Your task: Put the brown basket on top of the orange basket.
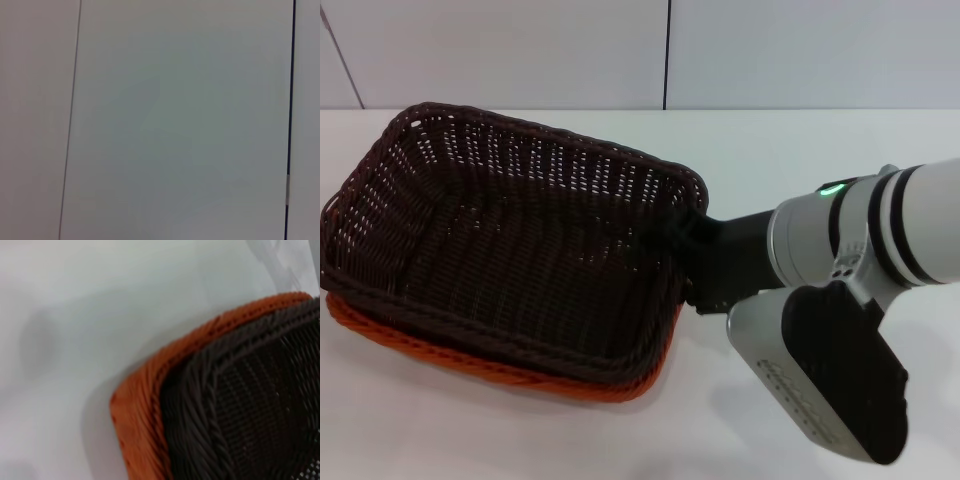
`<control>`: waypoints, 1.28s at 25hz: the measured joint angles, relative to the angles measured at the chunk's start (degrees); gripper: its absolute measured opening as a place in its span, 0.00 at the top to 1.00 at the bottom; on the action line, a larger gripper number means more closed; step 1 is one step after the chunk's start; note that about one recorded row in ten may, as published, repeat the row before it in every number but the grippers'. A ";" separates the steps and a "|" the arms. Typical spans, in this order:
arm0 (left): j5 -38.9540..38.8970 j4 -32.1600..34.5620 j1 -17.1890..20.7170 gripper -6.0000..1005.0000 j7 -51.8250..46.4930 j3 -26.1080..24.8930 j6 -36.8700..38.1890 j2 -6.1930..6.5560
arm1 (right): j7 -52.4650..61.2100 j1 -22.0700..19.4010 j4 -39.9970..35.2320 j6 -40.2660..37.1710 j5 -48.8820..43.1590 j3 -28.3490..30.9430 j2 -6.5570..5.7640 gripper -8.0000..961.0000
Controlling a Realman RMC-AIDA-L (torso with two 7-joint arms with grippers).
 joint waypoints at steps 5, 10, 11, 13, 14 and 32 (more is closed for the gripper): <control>-0.06 0.00 0.03 0.20 0.02 -0.10 0.00 0.07 | 0.15 -0.94 -2.42 -4.18 0.52 0.63 0.18 0.34; -0.06 0.17 0.22 0.20 0.04 -0.10 0.00 0.15 | 0.33 -2.04 -5.54 -9.10 0.74 2.07 0.38 0.34; -0.06 0.17 0.22 0.20 0.04 -0.10 0.00 0.15 | 0.33 -2.04 -5.54 -9.10 0.74 2.07 0.38 0.34; -0.04 0.28 0.25 0.20 0.05 -0.05 0.00 0.16 | 0.72 -2.56 -6.85 -10.20 1.06 2.60 0.42 0.34; -0.04 0.42 0.22 0.20 0.05 -0.02 0.01 0.17 | 1.02 -2.75 -7.42 -10.75 1.20 2.73 0.43 0.34; -0.17 0.31 1.13 0.20 -0.39 -0.42 0.48 0.18 | 4.19 -9.08 -7.16 2.47 17.14 22.19 0.51 0.34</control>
